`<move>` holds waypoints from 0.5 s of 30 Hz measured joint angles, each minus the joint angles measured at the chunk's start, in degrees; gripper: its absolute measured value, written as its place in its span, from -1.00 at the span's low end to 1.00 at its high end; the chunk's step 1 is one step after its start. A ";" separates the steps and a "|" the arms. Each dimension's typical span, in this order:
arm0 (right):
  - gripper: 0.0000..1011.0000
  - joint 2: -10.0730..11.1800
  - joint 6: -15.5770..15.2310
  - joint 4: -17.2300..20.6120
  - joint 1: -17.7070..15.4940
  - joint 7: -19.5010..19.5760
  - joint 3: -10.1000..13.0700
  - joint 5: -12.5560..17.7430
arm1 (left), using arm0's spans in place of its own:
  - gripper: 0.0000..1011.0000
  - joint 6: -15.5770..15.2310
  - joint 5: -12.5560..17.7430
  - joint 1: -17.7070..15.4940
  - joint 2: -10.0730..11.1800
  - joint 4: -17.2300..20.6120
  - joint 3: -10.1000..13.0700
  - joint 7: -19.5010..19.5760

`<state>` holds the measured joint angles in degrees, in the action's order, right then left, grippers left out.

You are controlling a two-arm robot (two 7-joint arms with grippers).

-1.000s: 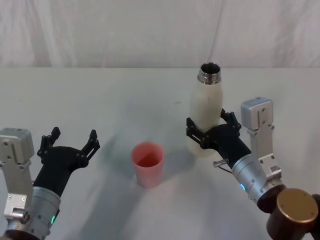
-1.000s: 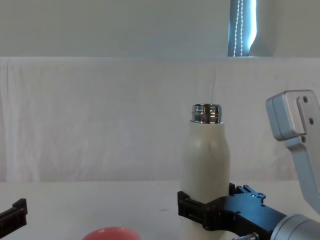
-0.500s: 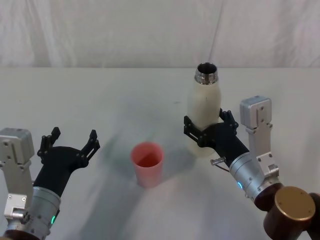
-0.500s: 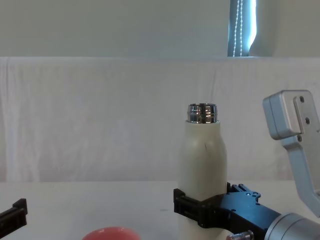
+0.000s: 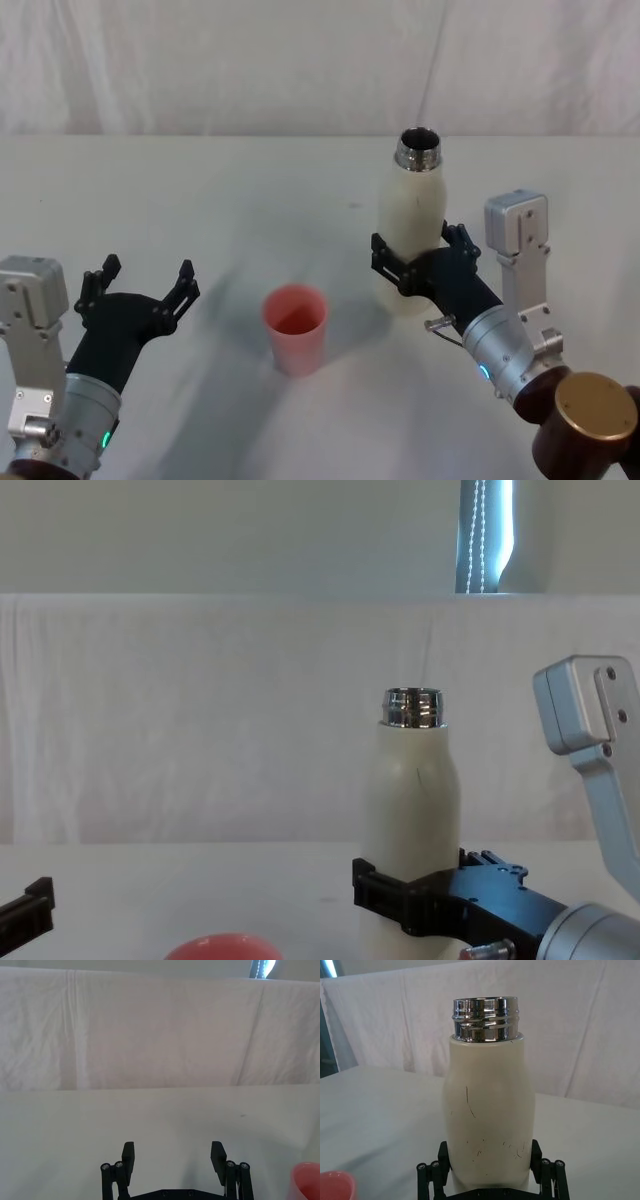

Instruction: Grasp the thermos with one hand and pour water into the cup lid.

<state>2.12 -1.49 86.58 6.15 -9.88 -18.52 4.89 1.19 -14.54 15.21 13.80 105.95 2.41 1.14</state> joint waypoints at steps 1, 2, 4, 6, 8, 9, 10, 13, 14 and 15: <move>0.90 0.17 -0.23 0.42 -0.14 0.04 -0.02 -0.05 | 0.98 0.00 0.00 0.00 0.00 0.00 0.00 0.00; 0.90 0.27 -0.40 0.66 -0.20 0.07 -0.02 -0.08 | 0.98 0.00 0.00 0.00 0.00 0.00 0.00 0.01; 0.90 0.43 -0.66 1.11 -0.31 0.11 -0.02 -0.13 | 0.98 0.00 0.00 0.00 0.00 0.00 0.00 0.00; 0.90 0.70 -1.12 1.95 -0.52 0.13 0.03 -0.16 | 0.98 0.00 0.00 0.00 0.00 0.00 0.00 0.00; 0.90 0.87 -1.47 2.50 -0.67 0.14 0.10 -0.16 | 0.98 0.00 0.00 0.00 0.00 0.00 0.00 0.00; 0.90 1.04 -1.86 3.15 -0.80 0.16 0.19 -0.17 | 0.98 0.00 0.00 0.00 0.00 0.00 0.00 0.00; 0.90 1.23 -2.26 3.85 -0.93 0.16 0.29 -0.17 | 0.98 0.00 0.00 0.00 0.00 0.00 0.00 0.00; 0.90 1.55 -2.76 4.89 -1.13 0.16 0.44 -0.17 | 0.98 0.00 0.00 0.00 0.00 0.00 0.00 0.00; 0.90 1.67 -2.94 5.22 -1.19 0.15 0.50 -0.16 | 0.98 0.00 0.00 0.00 0.00 0.00 0.00 0.00; 0.90 1.89 -3.22 5.84 -1.30 0.13 0.63 -0.14 | 0.98 0.00 0.00 0.00 0.00 0.00 0.00 0.00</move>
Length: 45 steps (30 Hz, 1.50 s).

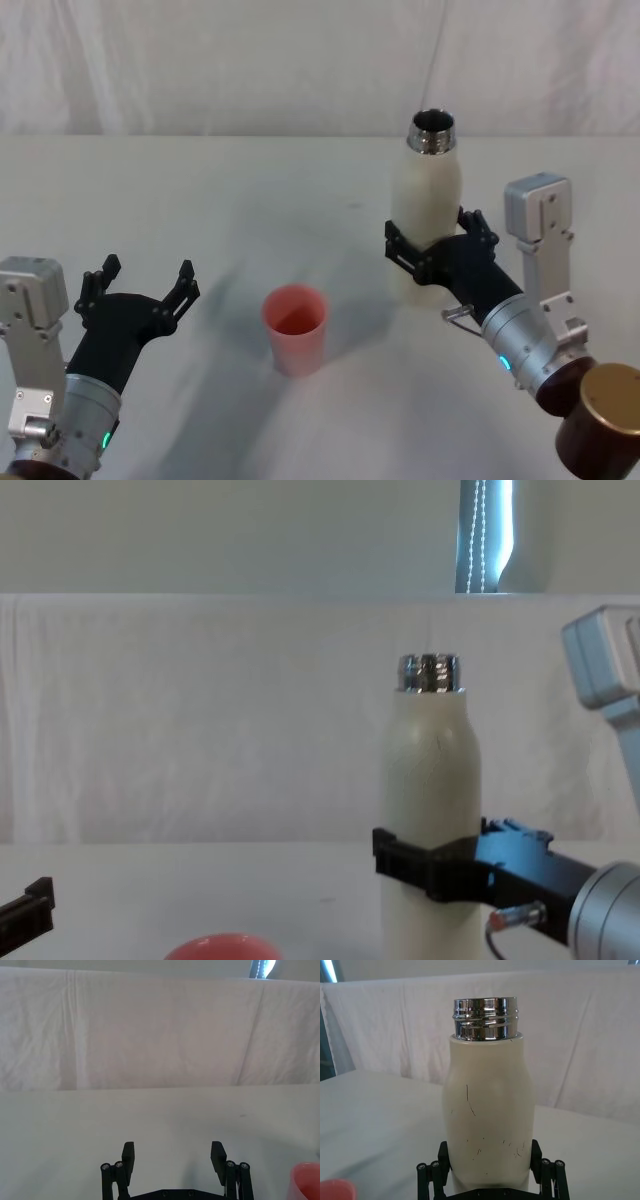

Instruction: Grasp the thermos with one hand and pour water into the cup lid.

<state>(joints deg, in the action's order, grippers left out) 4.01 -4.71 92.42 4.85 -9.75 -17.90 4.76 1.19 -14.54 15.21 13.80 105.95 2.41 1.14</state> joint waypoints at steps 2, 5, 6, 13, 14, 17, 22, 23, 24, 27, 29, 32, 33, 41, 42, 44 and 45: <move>0.90 0.38 -0.52 1.06 -0.23 -0.10 0.22 0.13 | 0.98 0.00 0.00 0.00 0.00 0.00 0.00 0.00; 0.90 0.72 -1.02 2.14 -0.55 -0.26 0.47 0.44 | 0.98 0.00 0.00 0.00 0.00 0.00 0.00 0.00; 0.90 0.84 -1.12 2.48 -0.63 -0.31 0.55 0.51 | 0.98 0.00 0.00 0.00 0.00 0.00 0.00 0.00; 0.90 2.42 -2.07 6.26 -2.20 -0.73 1.17 1.01 | 0.98 0.00 0.00 0.00 0.00 0.00 0.00 0.00; 0.90 2.71 -2.16 7.00 -2.45 -0.82 1.24 1.05 | 0.98 0.00 0.00 0.00 0.00 0.00 0.00 0.00; 0.90 3.07 -2.36 7.84 -2.75 -0.98 1.38 1.25 | 0.98 0.00 0.00 0.00 0.00 0.00 0.00 0.00; 0.90 3.52 -2.54 8.98 -3.02 -1.12 1.62 1.61 | 0.98 0.00 0.00 0.00 0.00 0.00 0.00 0.00; 0.90 3.53 -2.53 9.04 -3.05 -1.11 1.65 1.64 | 0.98 0.00 0.00 0.00 0.00 0.00 0.00 0.00; 0.90 3.53 -2.53 9.04 -3.05 -1.10 1.65 1.64 | 0.98 0.00 0.00 0.00 0.00 0.00 0.00 0.00; 0.90 3.53 -2.53 9.04 -3.05 -1.10 1.65 1.65 | 0.98 0.00 0.00 0.00 0.00 0.00 0.00 0.00; 0.90 3.53 -2.52 9.04 -3.04 -1.09 1.64 1.65 | 0.98 0.00 0.00 0.00 0.00 0.00 0.00 0.00; 0.90 3.53 -2.52 9.02 -3.03 -1.08 1.62 1.65 | 0.98 0.00 0.00 0.00 0.00 0.00 0.00 0.00; 0.90 3.53 -2.52 9.01 -3.03 -1.08 1.62 1.64 | 0.98 0.00 0.00 0.00 0.00 0.00 0.00 0.00; 0.90 3.50 -2.49 8.90 -2.99 -1.07 1.58 1.63 | 0.98 0.00 0.00 0.00 0.00 0.00 0.00 0.00; 0.90 3.50 -2.49 8.89 -2.99 -1.07 1.57 1.63 | 0.98 0.00 0.00 0.00 0.00 0.00 0.00 0.00; 0.90 3.49 -2.48 8.87 -2.98 -1.07 1.56 1.63 | 0.98 0.00 0.00 0.00 0.00 0.00 0.00 0.00; 0.90 3.48 -2.48 8.86 -2.98 -1.07 1.56 1.62 | 0.98 0.00 0.00 0.00 0.00 0.00 0.00 0.00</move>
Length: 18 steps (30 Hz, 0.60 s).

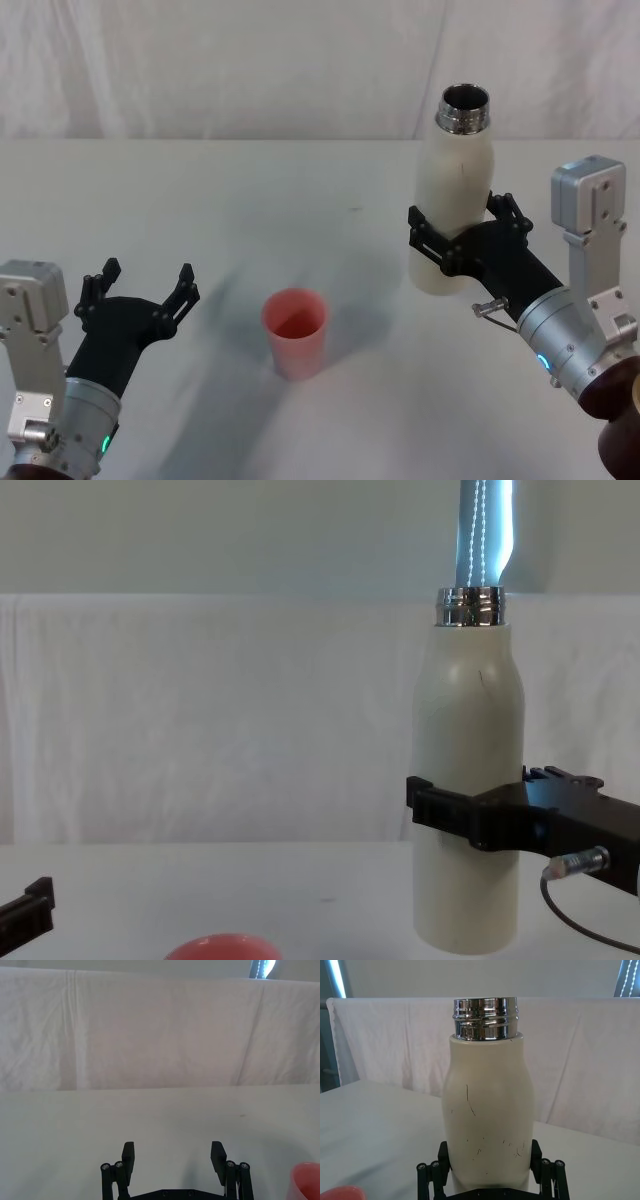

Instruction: Grasp the thermos with one hand and pour water into the cup lid.

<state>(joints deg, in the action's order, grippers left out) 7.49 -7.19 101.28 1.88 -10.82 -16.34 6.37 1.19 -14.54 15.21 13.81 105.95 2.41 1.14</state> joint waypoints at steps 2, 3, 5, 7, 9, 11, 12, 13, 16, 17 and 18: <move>0.90 -0.01 0.00 -0.01 0.01 0.01 -0.01 0.00 | 0.98 0.00 0.00 0.00 0.00 0.00 0.00 -0.01; 0.90 -0.01 0.00 -0.02 0.01 0.00 -0.01 -0.01 | 0.98 0.00 0.00 0.00 0.00 0.00 0.00 -0.01; 0.90 -0.01 0.00 -0.03 0.02 0.00 -0.02 -0.01 | 0.98 0.00 0.00 0.00 0.00 0.00 0.00 -0.01; 0.90 -0.01 0.01 -0.04 0.03 0.00 -0.01 -0.01 | 0.98 0.00 0.00 0.00 0.00 0.00 0.00 0.00; 0.90 -0.01 0.00 -0.06 0.03 0.00 -0.02 -0.02 | 0.98 0.00 0.00 0.00 0.00 0.00 0.00 0.00; 0.90 -0.01 0.00 -0.07 0.03 0.00 -0.02 -0.03 | 0.98 0.00 0.00 0.00 0.00 0.00 0.00 -0.01; 0.90 -0.01 0.01 -0.08 0.03 0.00 -0.01 -0.03 | 0.98 0.00 0.00 0.00 0.00 0.00 0.00 0.00; 0.90 -0.01 0.00 -0.08 0.03 0.00 -0.02 -0.03 | 0.98 0.00 0.00 0.00 0.00 0.00 0.00 0.00; 0.90 0.00 0.15 -0.37 0.03 0.00 -0.08 0.00 | 0.98 0.00 0.00 0.00 0.00 0.00 0.00 0.00; 0.90 0.01 0.25 -0.49 0.03 0.00 -0.14 0.00 | 0.98 0.00 0.00 0.00 0.00 0.00 0.00 -0.01; 0.90 0.08 0.50 -0.71 0.05 0.00 -0.31 -0.09 | 0.98 0.00 0.00 0.00 0.00 0.00 0.00 0.00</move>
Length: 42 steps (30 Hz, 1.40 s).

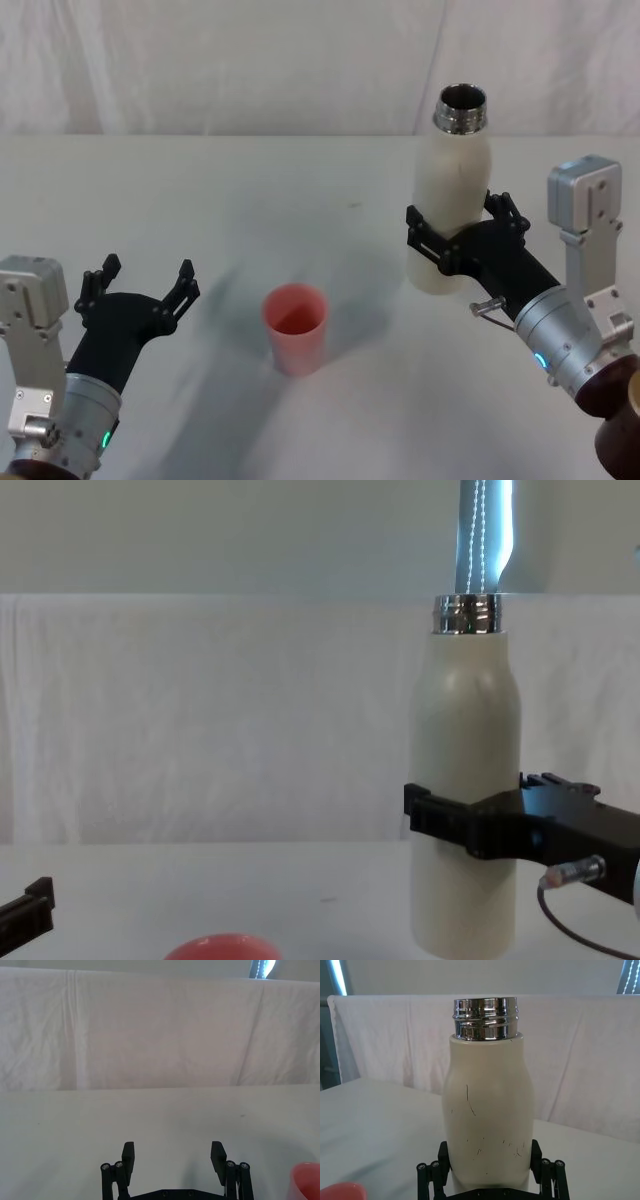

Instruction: Grasp the thermos with one hand and pour water into the cup lid.

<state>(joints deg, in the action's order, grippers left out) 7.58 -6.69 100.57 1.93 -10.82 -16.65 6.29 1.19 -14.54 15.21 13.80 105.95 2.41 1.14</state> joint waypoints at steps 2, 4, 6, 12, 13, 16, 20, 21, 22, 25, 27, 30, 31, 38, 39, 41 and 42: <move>0.90 0.13 0.20 -0.16 0.03 0.03 -0.17 -0.26 | 0.98 0.00 0.00 0.00 0.00 0.00 0.00 0.00; 0.90 0.39 0.54 -0.33 0.06 0.10 -0.52 -0.90 | 0.98 0.00 0.00 0.00 0.00 0.00 0.00 0.00; 0.90 0.71 1.01 -0.52 0.10 0.18 -0.87 -1.72 | 0.98 0.00 0.00 0.00 0.00 0.00 0.00 0.00; 0.90 1.35 2.11 -0.96 0.24 0.47 -1.79 -4.16 | 0.98 0.00 0.00 0.00 0.00 0.00 0.00 0.00; 0.90 1.60 2.39 -1.01 0.36 0.61 -2.09 -5.26 | 0.98 0.00 0.00 0.00 0.00 0.00 0.00 0.00; 0.90 2.32 2.81 -1.11 0.65 0.88 -2.85 -7.74 | 0.98 0.00 0.00 0.00 0.00 0.00 0.00 0.00; 0.90 3.08 2.91 -1.12 1.00 1.04 -3.49 -10.73 | 0.98 0.00 0.00 0.00 0.00 0.00 0.00 0.00; 0.90 3.28 2.91 -1.12 1.11 1.05 -3.68 -11.68 | 0.98 0.00 0.00 0.00 0.00 0.00 0.00 0.00; 0.90 3.28 2.91 -1.12 1.11 1.05 -3.68 -11.68 | 0.98 0.00 0.00 0.00 0.00 0.00 0.00 0.00; 0.90 3.66 2.75 -1.12 1.56 1.05 -4.12 -14.13 | 0.98 0.00 0.00 0.00 0.00 0.01 0.00 0.00; 0.90 3.79 2.67 -1.10 1.72 1.04 -4.27 -14.91 | 0.98 0.00 0.00 0.00 0.00 0.00 0.00 0.00; 0.90 4.16 2.55 -1.09 2.16 0.96 -4.62 -16.93 | 0.98 0.00 0.00 0.00 0.00 0.00 0.00 0.00; 0.90 4.27 2.52 -1.07 2.27 0.94 -4.70 -17.43 | 0.98 0.00 0.00 0.00 0.00 0.00 0.00 0.00; 0.90 4.66 2.41 -1.06 2.89 0.41 -4.85 -20.04 | 0.98 0.00 0.00 0.00 0.00 0.00 0.00 0.00; 0.90 4.80 2.35 -1.07 2.98 0.41 -4.94 -20.91 | 0.98 0.00 0.00 0.00 0.00 0.00 0.00 0.00; 0.90 5.14 2.30 -1.08 3.11 0.59 -5.36 -22.86 | 0.98 0.00 0.00 0.00 0.00 0.00 0.00 0.00; 0.90 5.30 2.29 -1.11 3.17 0.71 -5.56 -23.55 | 0.98 0.00 0.00 0.00 0.00 0.00 0.00 0.00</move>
<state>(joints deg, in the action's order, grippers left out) 12.88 -4.40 99.46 5.10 -10.11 -22.22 -17.26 1.19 -14.54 15.21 13.81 105.95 2.41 1.14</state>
